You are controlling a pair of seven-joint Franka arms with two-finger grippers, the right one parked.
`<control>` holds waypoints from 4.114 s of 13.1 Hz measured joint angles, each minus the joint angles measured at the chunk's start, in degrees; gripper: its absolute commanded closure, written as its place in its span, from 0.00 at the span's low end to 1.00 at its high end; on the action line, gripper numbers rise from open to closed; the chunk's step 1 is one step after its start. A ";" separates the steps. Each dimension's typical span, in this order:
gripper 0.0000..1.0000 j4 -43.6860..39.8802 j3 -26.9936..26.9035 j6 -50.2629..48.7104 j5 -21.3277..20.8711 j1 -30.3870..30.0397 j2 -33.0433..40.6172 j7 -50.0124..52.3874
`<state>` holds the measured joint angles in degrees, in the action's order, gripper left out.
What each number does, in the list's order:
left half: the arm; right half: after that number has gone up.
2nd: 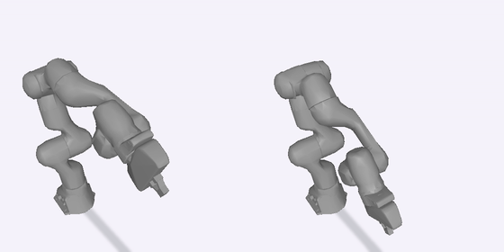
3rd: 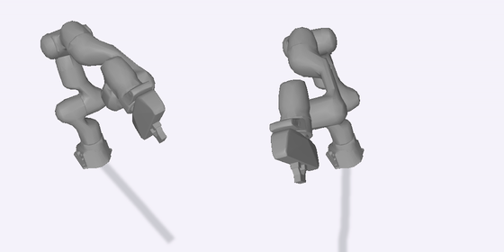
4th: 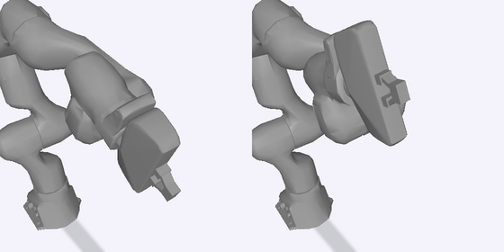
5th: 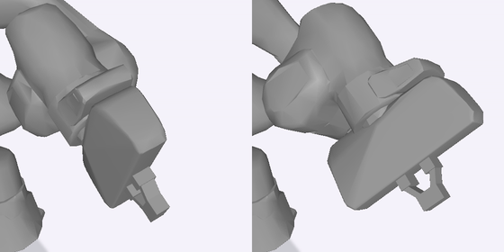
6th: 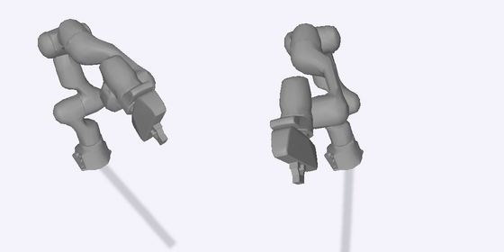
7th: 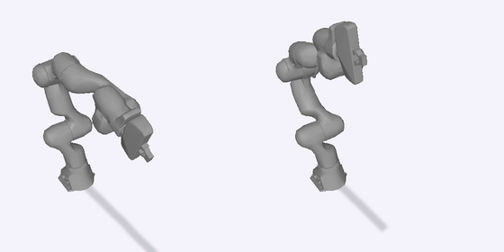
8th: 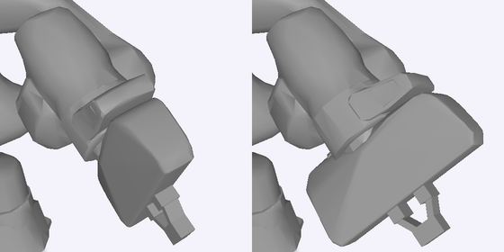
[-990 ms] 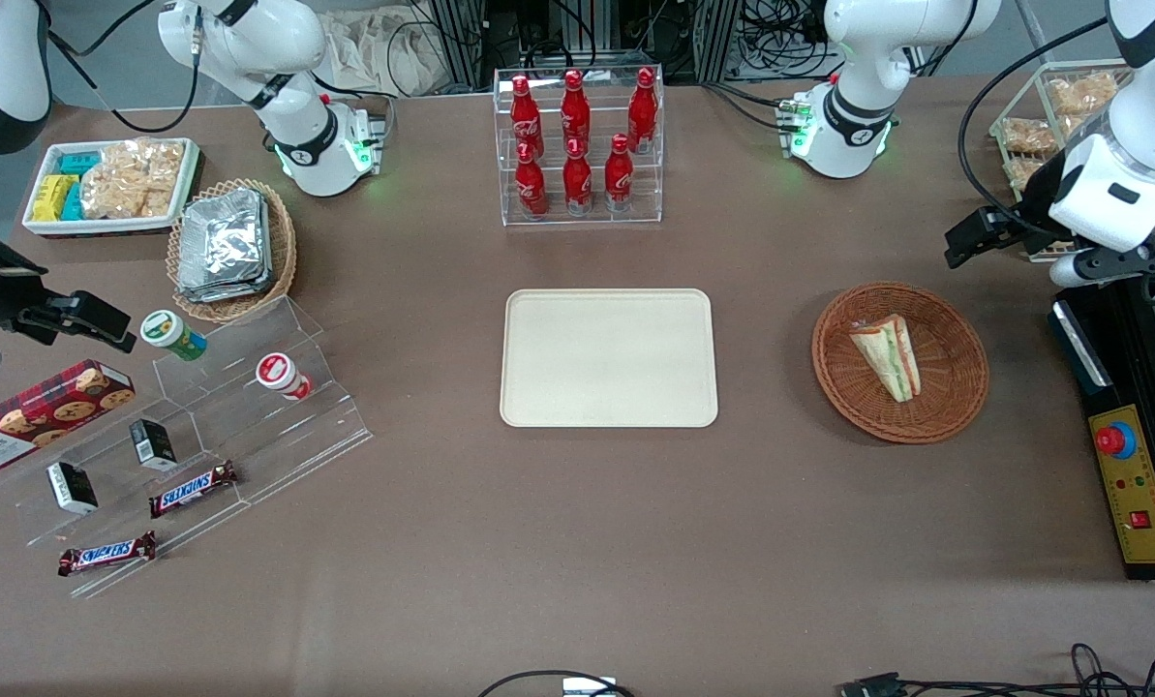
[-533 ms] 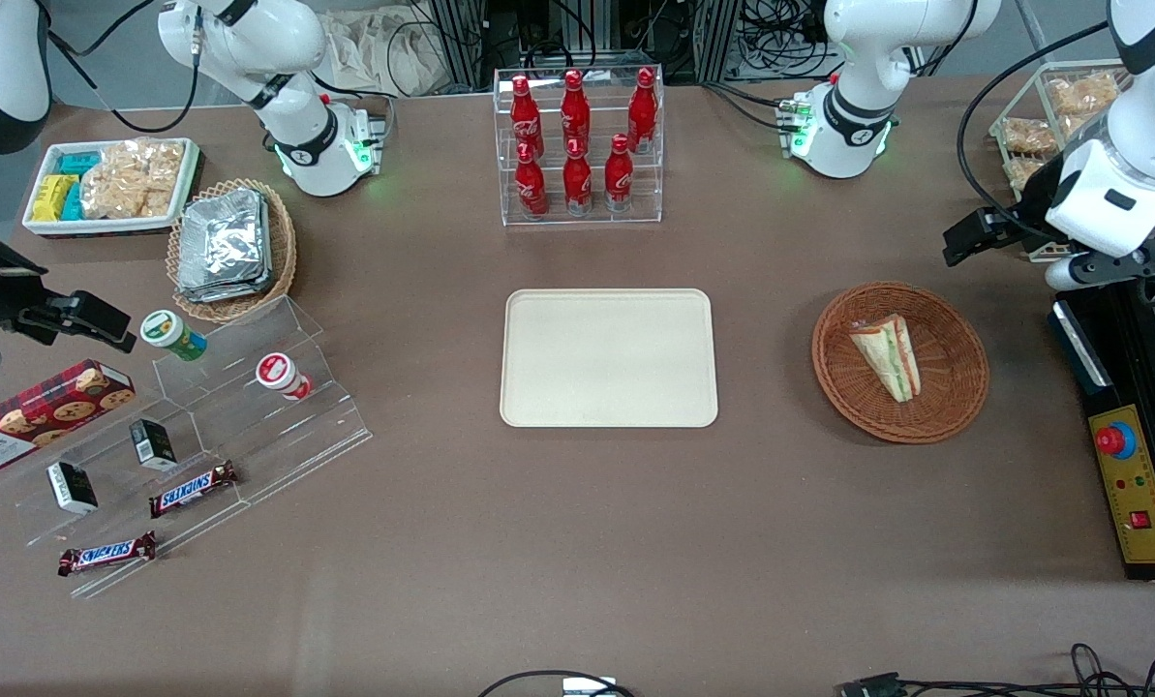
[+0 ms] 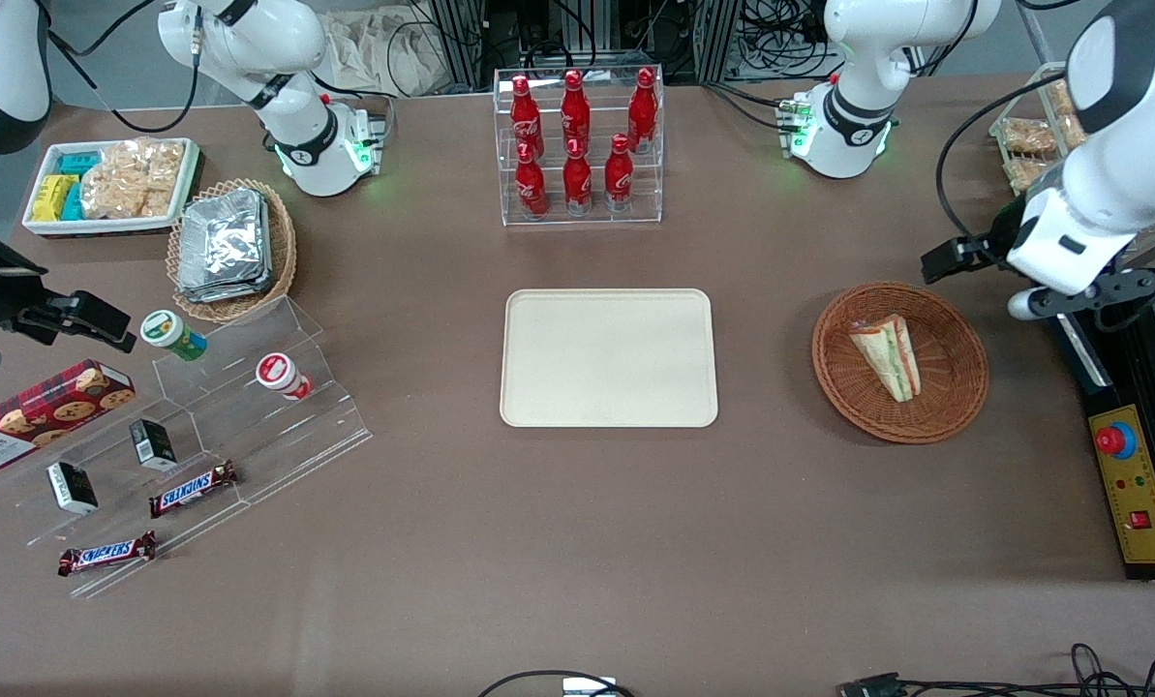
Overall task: Place sandwich from basket to tray
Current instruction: 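Move the left gripper down over the wrapped sandwich in the wicker basket, then close the left gripper on the sandwich, then lift the sandwich out of the basket with the left gripper, then carry the sandwich over the white tray and lower it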
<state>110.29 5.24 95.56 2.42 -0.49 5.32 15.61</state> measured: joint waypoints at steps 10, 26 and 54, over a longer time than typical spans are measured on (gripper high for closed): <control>0.00 26.00 -0.98 30.57 -0.01 -0.11 -0.43 0.00; 1.00 34.39 -3.65 56.60 -2.77 -0.44 -13.76 -0.94; 0.92 -17.63 28.55 -3.26 -8.25 3.08 -22.74 21.27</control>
<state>92.66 33.79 92.31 -5.83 2.59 -17.42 36.88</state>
